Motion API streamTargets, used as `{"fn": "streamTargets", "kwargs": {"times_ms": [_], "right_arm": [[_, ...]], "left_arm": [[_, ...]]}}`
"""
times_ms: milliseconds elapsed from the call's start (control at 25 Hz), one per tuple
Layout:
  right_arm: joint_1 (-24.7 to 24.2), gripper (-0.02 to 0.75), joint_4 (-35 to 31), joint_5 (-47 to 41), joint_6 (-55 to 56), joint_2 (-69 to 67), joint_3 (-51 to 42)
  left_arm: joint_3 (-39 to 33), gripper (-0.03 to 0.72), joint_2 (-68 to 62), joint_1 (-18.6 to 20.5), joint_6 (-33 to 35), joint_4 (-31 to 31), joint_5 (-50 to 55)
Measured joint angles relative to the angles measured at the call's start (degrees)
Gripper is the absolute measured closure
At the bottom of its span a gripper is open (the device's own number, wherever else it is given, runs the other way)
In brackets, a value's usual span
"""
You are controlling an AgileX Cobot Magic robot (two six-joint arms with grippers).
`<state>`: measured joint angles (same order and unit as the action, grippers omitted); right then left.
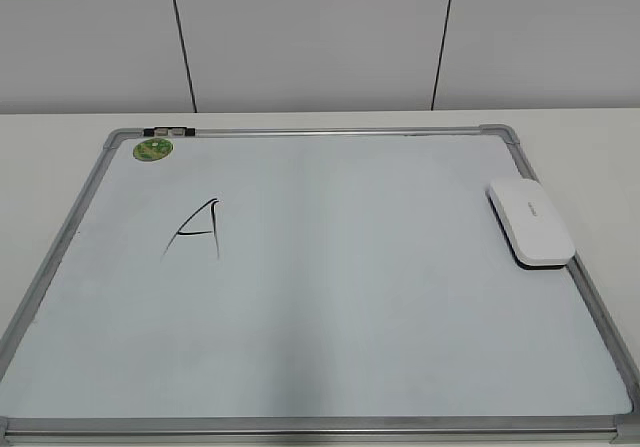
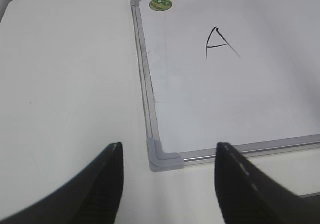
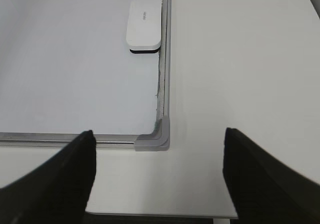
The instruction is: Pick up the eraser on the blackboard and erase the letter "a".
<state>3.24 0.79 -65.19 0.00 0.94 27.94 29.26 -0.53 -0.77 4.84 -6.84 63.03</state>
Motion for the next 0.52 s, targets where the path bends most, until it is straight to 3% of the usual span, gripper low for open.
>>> {"fn": "streamTargets", "kwargs": {"times_ms": [520], "right_arm": [[0.0,0.151,0.0,0.0,0.0,0.0,0.0]], "left_arm": [[0.0,0.299,0.0,0.0,0.0,0.0,0.0]]}}
